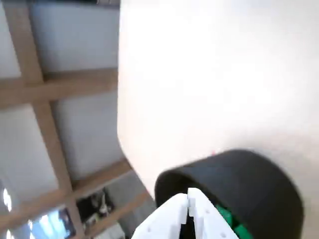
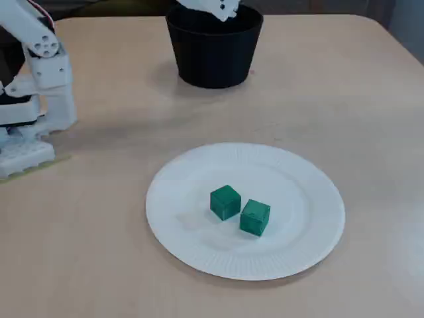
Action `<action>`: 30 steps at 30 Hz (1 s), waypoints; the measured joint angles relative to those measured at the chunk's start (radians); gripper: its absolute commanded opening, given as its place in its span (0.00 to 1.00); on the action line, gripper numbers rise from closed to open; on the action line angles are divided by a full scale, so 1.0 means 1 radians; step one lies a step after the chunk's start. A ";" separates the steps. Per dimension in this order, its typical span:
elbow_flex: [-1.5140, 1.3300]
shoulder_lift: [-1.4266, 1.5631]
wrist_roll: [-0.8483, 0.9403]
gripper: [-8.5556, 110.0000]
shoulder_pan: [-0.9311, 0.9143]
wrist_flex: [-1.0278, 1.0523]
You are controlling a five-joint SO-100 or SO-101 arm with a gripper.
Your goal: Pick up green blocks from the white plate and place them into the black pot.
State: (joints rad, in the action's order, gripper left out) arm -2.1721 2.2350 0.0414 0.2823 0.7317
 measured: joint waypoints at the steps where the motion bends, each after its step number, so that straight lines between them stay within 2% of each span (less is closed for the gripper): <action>1: 0.002 0.017 0.015 0.05 -0.067 0.044; 7: 0.020 0.014 0.225 0.05 -0.420 0.285; 13: 0.061 -0.061 0.471 0.05 -0.617 0.445; 19: 0.253 -0.176 0.701 0.05 -0.703 0.534; 30: 0.647 -0.801 0.790 0.05 -0.746 0.718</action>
State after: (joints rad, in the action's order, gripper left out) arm -1.5248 1.4343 0.8314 -0.4633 1.4496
